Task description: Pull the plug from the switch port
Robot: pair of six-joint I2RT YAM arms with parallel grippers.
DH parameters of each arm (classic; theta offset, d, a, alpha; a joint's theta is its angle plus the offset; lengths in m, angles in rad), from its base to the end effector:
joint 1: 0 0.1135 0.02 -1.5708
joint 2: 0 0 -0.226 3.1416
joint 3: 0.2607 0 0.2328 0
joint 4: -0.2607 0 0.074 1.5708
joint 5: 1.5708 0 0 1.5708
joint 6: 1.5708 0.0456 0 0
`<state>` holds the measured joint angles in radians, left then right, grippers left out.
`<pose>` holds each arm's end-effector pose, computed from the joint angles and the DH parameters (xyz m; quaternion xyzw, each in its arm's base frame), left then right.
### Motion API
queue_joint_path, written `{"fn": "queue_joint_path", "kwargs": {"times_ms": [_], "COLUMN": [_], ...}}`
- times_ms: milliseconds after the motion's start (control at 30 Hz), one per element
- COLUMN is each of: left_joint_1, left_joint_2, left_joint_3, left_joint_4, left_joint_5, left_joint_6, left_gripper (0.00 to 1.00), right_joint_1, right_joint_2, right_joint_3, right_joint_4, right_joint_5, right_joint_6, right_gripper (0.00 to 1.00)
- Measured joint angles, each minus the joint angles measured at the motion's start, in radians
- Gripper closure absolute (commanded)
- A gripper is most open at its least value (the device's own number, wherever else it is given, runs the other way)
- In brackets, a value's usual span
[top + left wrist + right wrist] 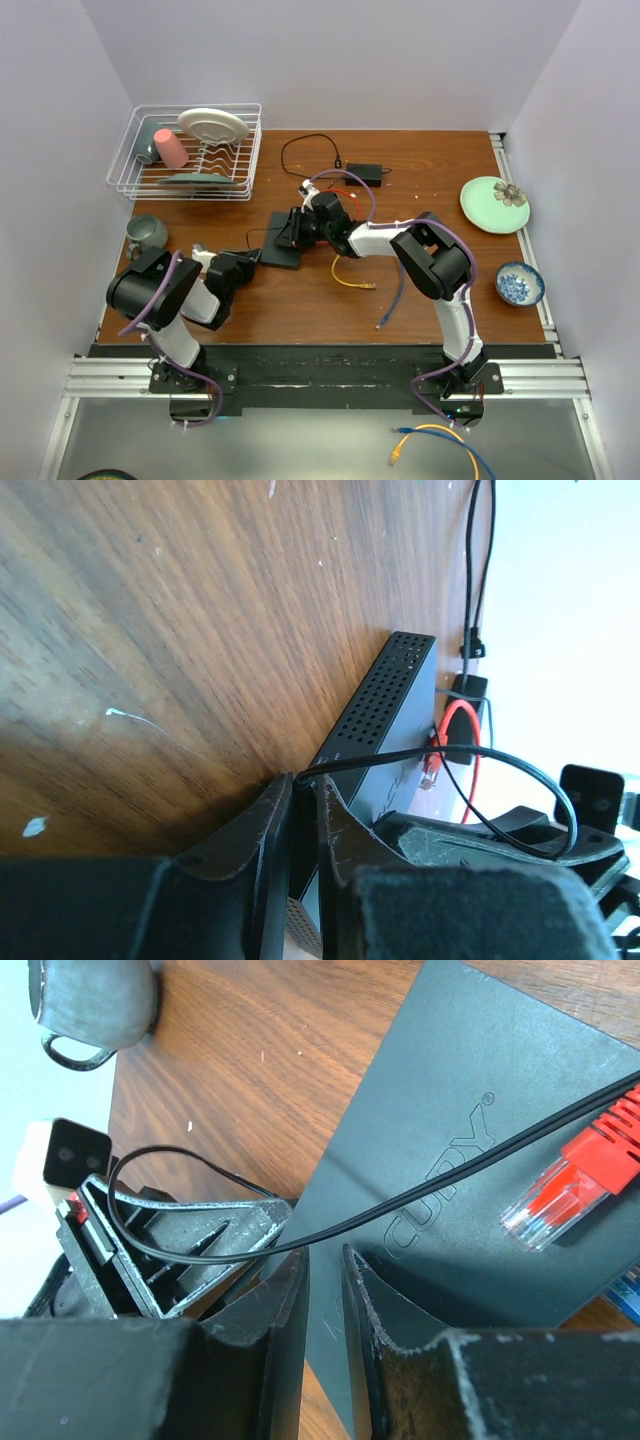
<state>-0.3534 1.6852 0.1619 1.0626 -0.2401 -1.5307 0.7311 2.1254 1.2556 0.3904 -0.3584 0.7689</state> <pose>0.2124 -0.0668 0.0636 -0.5210 0.6667 -0.3633 0.3900 0.3120 0.3013 0.1186 -0.0766 0.8427 0.4596 0.2698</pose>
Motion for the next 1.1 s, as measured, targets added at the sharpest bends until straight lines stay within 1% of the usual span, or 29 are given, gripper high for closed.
{"fn": "queue_joint_path", "kwargs": {"times_ms": [200,333,400,567,600,667,700,800,967,1100], "left_joint_1": [-0.001,-0.001,-0.001,-0.002,-0.002,-0.003,-0.003,-0.003,-0.003,-0.003], "left_joint_2": [0.035,0.025,0.016,-0.005,-0.008,-0.013,-0.016,-0.019,-0.021,-0.021], "left_joint_3": [-0.030,-0.033,-0.033,-0.036,-0.036,-0.037,-0.038,-0.041,-0.042,-0.043], "left_joint_4": [0.083,0.072,0.061,0.036,0.031,0.025,0.022,0.021,0.021,0.021], "left_joint_5": [0.003,0.010,0.012,0.018,0.018,0.019,0.019,0.020,0.021,0.023], "left_joint_6": [-0.049,-0.052,-0.051,-0.048,-0.048,-0.048,-0.048,-0.048,-0.048,-0.048], "left_gripper": [1.00,1.00,1.00,1.00,1.00,1.00,1.00,1.00,1.00,1.00], "right_joint_1": [0.005,0.009,0.012,0.031,0.036,0.047,0.053,0.073,0.109,0.121], "right_joint_2": [0.031,0.043,0.043,0.042,0.042,0.041,0.039,0.036,0.011,-0.002], "right_joint_3": [0.056,0.122,0.154,0.238,0.252,0.273,0.284,0.305,0.309,0.309], "right_joint_4": [-0.021,-0.116,-0.166,-0.304,-0.328,-0.369,-0.388,-0.429,-0.518,-0.566], "right_joint_5": [-0.004,0.018,0.045,0.167,0.194,0.245,0.265,0.339,0.467,0.509], "right_joint_6": [-0.003,-0.052,-0.083,-0.178,-0.195,-0.222,-0.232,-0.257,-0.273,-0.276], "right_gripper": [0.73,0.68,0.64,0.50,0.43,0.38,0.31,0.25,0.24,0.26]}}
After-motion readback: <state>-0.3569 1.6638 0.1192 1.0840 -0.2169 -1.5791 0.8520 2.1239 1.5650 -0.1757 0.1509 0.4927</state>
